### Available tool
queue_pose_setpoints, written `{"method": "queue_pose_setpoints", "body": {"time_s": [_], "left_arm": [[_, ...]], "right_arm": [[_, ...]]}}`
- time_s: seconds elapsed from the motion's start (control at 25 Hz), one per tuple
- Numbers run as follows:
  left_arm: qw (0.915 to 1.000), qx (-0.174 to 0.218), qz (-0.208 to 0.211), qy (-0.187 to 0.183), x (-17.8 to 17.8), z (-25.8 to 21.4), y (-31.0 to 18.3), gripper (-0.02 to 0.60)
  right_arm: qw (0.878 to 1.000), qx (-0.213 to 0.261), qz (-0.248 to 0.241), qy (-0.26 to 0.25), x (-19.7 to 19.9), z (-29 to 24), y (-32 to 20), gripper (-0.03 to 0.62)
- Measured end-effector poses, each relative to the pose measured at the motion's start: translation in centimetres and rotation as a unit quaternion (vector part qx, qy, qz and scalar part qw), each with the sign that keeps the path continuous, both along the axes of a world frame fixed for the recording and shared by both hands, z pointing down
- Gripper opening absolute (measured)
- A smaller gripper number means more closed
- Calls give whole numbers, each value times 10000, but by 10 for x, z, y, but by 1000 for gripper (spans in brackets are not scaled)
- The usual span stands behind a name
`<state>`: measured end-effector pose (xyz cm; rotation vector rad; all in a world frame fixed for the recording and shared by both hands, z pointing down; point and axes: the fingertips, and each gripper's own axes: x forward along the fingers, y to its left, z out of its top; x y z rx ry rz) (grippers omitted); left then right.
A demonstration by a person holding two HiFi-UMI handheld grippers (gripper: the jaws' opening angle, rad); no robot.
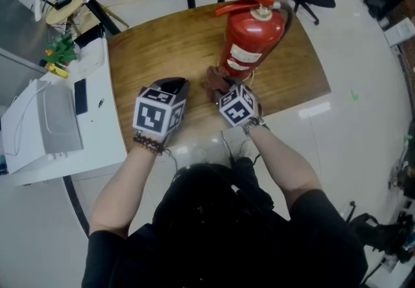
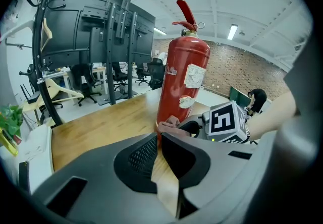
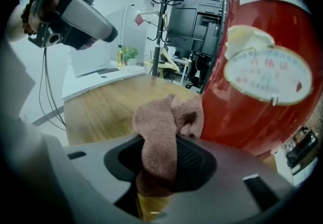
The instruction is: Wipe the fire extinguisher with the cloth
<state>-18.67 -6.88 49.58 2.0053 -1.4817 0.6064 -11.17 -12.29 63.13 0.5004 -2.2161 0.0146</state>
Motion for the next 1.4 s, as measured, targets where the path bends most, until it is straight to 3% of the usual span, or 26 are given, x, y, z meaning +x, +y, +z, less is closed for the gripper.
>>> {"method": "queue_pose_setpoints", "body": {"time_s": [0.44, 0.84, 1.4], "left_arm": [[10000, -94, -4, -29, -4, 6, 2, 23], [9999, -106, 41, -6, -1, 8, 1, 23], [9999, -82, -70, 31, -10, 9, 6, 23]], "right_arm": [[9994, -323, 111, 88, -5, 26, -1, 152], [9993, -304, 49, 213, -8, 35, 0, 152], [9949, -804, 151, 594, 7, 75, 8, 152]]}}
